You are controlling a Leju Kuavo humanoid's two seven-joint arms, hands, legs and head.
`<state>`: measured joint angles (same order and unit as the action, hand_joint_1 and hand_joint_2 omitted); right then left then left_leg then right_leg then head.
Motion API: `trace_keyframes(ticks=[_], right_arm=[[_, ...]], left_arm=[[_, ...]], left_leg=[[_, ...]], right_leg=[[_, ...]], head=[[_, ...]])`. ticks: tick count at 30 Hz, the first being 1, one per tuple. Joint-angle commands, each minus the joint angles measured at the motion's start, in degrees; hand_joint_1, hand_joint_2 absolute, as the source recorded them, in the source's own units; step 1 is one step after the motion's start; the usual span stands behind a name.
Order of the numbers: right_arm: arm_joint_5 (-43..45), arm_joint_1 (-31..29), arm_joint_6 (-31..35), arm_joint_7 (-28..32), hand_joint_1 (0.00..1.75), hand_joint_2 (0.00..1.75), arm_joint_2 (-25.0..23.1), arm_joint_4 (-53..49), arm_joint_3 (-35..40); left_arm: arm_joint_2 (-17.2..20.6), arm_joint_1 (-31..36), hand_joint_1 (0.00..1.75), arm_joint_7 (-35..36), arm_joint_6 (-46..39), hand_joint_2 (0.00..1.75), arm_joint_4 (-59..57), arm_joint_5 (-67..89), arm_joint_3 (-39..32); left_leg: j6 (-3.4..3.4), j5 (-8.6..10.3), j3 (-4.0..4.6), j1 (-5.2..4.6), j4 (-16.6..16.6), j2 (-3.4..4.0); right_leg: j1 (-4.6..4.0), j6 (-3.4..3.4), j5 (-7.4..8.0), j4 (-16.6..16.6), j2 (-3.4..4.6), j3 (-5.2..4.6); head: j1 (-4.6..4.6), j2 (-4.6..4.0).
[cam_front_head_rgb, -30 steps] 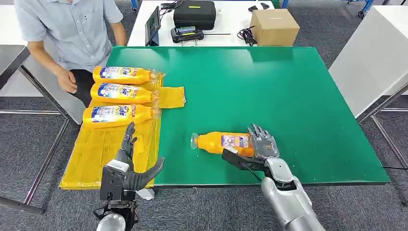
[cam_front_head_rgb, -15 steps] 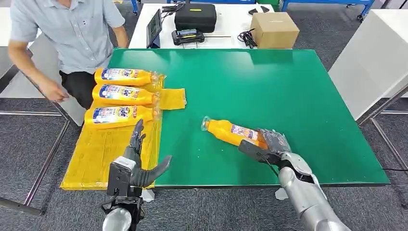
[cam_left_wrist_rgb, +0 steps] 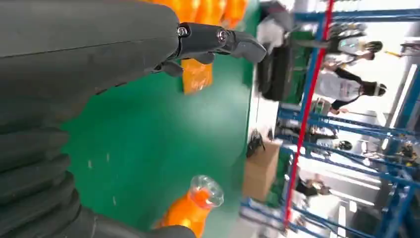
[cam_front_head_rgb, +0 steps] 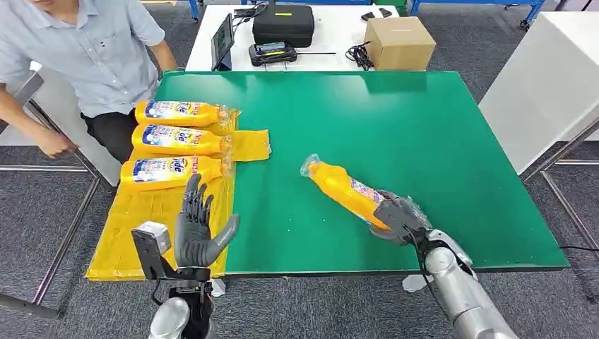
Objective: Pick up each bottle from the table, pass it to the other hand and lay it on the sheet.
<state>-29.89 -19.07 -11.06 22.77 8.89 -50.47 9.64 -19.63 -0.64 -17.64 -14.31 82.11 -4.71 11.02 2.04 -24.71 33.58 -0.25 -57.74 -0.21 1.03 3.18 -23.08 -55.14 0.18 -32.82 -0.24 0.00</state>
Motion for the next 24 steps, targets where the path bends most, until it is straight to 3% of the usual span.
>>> trace_keyframes(ticks=[1,11,18,24], right_arm=[[6.5,1.0,-1.8,-0.8,1.75,1.75,-6.5,-10.1,5.9],[9.8,0.7,-3.6,1.6,1.75,1.75,-7.5,-10.5,13.9],[10.2,0.4,-3.5,1.6,1.75,1.75,-7.2,-10.2,14.0],[10.7,-3.4,-4.0,2.3,1.75,1.75,-9.6,-4.2,19.8]], left_arm=[[1.7,4.1,0.0,-4.0,8.8,1.75,-16.6,-2.8,0.1],[1.8,8.7,0.0,-6.7,11.7,1.75,-24.3,-0.2,1.9],[1.8,8.9,0.0,-6.9,11.8,1.75,-24.6,-0.2,1.7],[1.2,12.0,0.0,-7.0,15.4,1.75,-28.5,-2.5,2.1]], left_leg=[[-0.13,-0.02,-0.01,0.02,0.1,0.22],[-0.07,0.06,0.45,0.01,0.0,-0.04],[-0.19,-0.02,0.54,0.02,0.0,-0.08],[-0.14,-0.01,0.62,0.01,0.0,0.02]], right_leg=[[-0.03,-0.15,0.03,0.0,0.19,-0.08],[0.0,-0.08,-0.04,0.0,0.01,-0.35],[0.01,-0.22,-0.13,-0.1,-0.07,-0.43],[0.02,-0.17,-0.04,-0.1,0.06,-0.53]], head=[[-0.02,0.0],[0.0,0.0],[0.0,0.0],[0.0,0.0]])
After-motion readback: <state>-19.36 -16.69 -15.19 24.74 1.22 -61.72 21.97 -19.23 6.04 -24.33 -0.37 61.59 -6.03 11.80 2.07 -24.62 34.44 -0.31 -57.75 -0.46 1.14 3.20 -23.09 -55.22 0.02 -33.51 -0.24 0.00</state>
